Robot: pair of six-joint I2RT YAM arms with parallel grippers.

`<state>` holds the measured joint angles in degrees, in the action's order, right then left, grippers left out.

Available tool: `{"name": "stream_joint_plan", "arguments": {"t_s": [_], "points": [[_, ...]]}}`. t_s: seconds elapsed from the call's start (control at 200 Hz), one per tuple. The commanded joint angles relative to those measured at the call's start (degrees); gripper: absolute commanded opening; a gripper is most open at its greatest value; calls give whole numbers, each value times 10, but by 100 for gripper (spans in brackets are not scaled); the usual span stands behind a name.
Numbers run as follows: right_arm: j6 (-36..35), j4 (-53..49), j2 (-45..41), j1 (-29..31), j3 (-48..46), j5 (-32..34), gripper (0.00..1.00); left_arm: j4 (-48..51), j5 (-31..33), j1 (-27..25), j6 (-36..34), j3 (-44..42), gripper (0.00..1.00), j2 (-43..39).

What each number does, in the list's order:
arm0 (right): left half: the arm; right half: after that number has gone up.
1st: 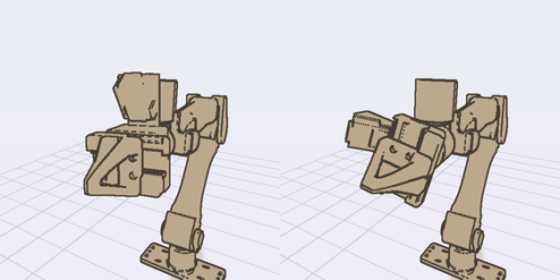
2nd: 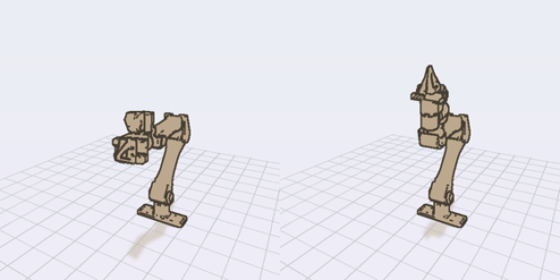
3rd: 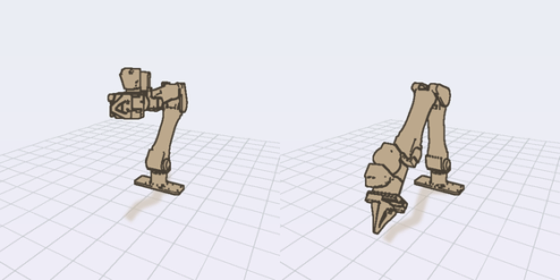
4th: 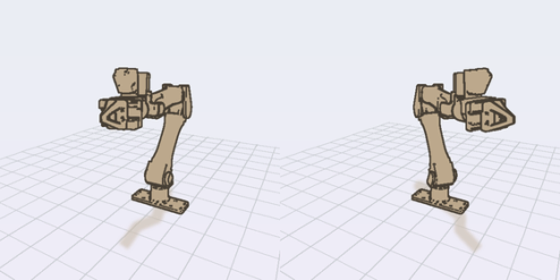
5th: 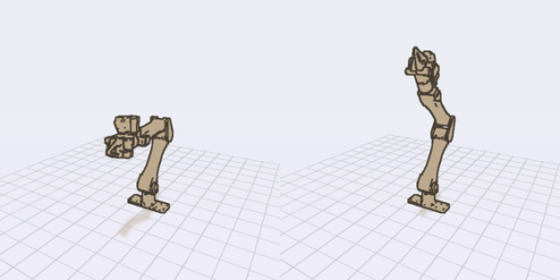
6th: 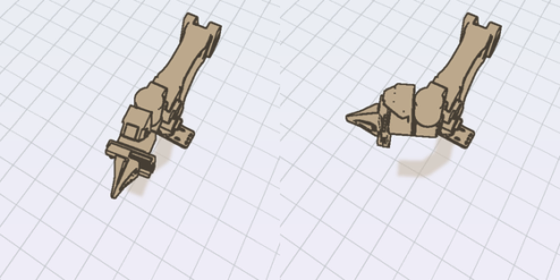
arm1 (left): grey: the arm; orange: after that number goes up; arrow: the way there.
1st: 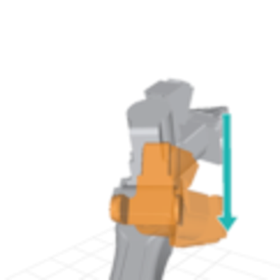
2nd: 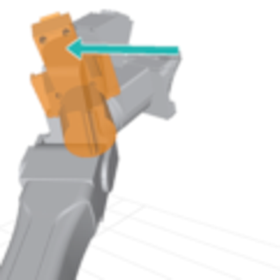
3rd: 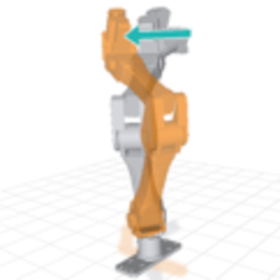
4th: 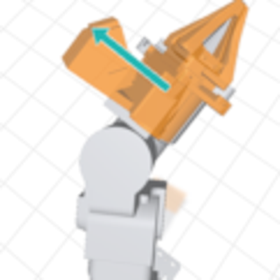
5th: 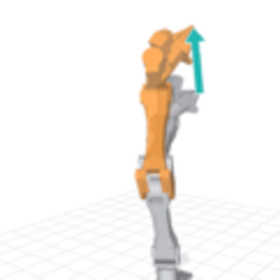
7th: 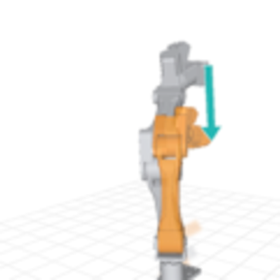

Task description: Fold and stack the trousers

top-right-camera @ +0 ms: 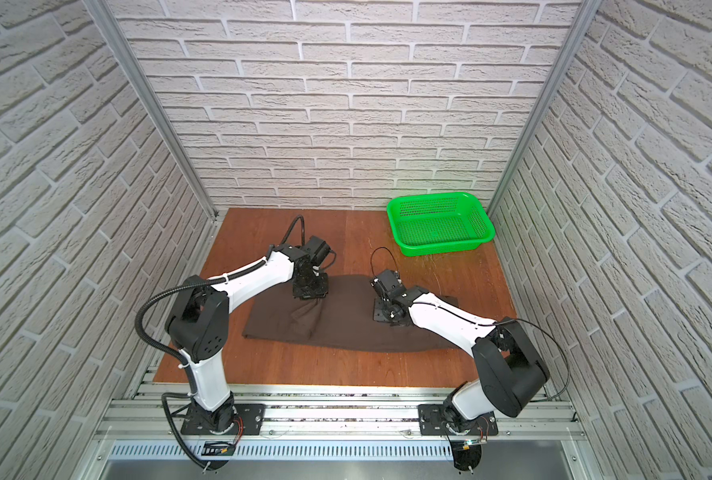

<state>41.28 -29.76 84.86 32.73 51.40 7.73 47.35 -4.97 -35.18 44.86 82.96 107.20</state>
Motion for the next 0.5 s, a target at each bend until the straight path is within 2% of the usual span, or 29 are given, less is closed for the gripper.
{"name": "stream_joint_plan", "arguments": {"t_s": [0.0,0.09,0.185,0.35,0.495], "points": [[-8,-14,-23,1,7,14,27,-28,-46,-11,-24,26,53,-29],[-14,-20,-29,1,12,20,27,-38,-50,-12,-34,26,64,-60],[-17,-25,-31,3,21,22,27,-39,-30,-7,-37,10,68,-92],[-17,-27,-20,19,40,18,27,-71,-23,32,-23,-70,66,-128],[-12,-33,-2,33,56,19,27,-125,-72,66,-18,-125,55,-127]]}}
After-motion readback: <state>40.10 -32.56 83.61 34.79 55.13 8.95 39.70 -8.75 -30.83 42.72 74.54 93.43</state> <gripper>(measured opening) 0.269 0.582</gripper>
